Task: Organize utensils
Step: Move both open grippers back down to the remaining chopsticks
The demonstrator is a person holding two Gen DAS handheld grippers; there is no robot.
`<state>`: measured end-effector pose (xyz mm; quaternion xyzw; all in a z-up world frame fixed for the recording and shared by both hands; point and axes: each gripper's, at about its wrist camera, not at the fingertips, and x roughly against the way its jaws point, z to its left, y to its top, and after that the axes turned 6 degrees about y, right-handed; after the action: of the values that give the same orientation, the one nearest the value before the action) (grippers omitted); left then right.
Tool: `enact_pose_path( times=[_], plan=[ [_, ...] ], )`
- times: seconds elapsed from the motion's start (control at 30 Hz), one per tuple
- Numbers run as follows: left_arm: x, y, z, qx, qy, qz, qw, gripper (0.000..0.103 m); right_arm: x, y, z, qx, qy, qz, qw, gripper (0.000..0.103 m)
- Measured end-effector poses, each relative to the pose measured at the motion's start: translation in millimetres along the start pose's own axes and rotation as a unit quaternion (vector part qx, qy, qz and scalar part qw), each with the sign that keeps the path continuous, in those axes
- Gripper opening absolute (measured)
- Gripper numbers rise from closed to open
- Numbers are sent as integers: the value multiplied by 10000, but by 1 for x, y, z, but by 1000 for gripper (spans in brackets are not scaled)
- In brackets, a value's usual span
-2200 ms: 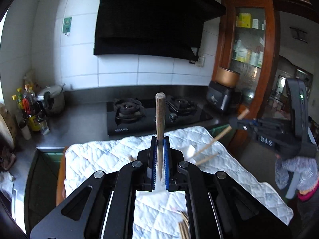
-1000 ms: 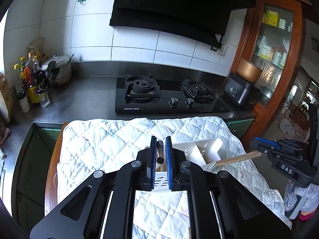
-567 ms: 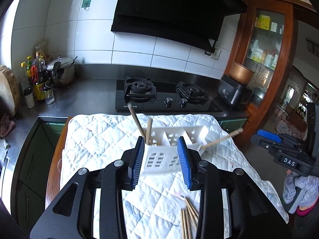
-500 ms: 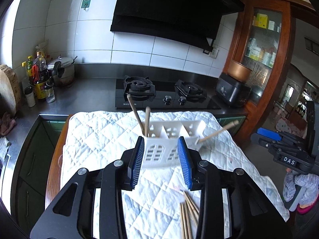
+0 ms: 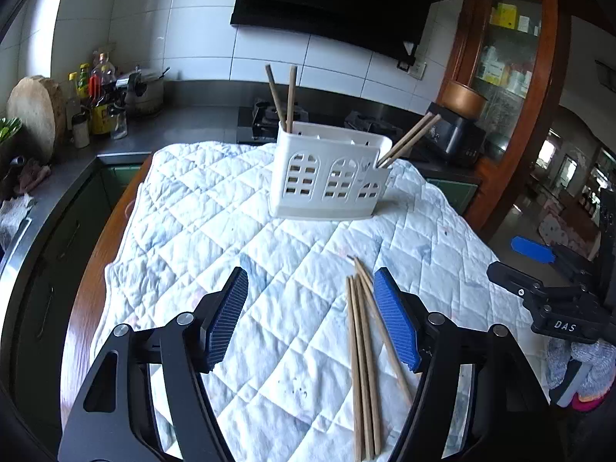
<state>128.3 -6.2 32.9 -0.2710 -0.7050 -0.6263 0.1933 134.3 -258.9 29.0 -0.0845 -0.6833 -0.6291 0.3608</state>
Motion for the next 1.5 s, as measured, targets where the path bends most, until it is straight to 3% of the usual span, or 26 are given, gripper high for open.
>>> enact_pose_path(
  times=[0.4, 1.03, 1.23, 1.5],
  plan=[
    [-2, -65, 19, 449, 48, 438, 9980, 70, -9, -79, 22, -289, 140, 478, 9983, 87],
    [0, -98, 21, 438, 250, 673, 9965, 70, -18, -114, 15, -606, -44, 777, 9951, 87],
    [-5, -103, 16, 367, 275, 775, 9959, 70, -24, -114, 15, -619, 6, 827, 9947, 80],
    [-9, -107, 5, 213, 205, 846, 9960, 70, -36, -113, 14, -679, 107, 988, 9927, 57]
  ],
)
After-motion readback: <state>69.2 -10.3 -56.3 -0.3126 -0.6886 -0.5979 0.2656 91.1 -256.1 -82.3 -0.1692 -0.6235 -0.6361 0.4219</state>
